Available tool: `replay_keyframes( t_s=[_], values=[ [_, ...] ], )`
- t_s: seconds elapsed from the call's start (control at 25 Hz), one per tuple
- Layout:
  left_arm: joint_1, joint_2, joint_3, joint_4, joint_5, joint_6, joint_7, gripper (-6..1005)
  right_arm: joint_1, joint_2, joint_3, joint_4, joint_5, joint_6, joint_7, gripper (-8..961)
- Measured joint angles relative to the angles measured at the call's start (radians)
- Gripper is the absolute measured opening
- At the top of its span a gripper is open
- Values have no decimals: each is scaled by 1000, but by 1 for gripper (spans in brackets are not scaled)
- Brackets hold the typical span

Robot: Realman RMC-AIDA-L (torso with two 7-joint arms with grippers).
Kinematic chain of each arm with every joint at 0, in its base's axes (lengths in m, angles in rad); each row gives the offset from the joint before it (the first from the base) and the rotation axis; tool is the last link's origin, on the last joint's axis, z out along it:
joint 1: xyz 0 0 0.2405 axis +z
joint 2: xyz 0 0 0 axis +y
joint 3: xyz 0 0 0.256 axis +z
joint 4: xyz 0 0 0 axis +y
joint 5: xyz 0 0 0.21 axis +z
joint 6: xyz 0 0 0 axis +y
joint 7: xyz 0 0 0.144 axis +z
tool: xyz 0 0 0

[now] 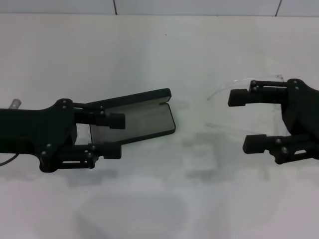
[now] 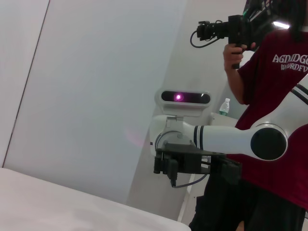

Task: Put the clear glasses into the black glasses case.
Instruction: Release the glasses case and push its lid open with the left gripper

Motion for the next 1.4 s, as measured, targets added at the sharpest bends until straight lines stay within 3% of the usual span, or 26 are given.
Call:
replay_keyframes(
  t_s=[1.12,1.24,1.4],
  values=[
    [12,-3,-3,3,25,-6,21,535,14,8,-18,70,8,-3,-29,768],
    [12,-16,-22,22,25,-16,11,534,2,7,8,84,8,18,-35,769],
    [14,-58,-95,109,31,-80,-63,533,-33,0,91,143,9,115,-35,769]
  ],
)
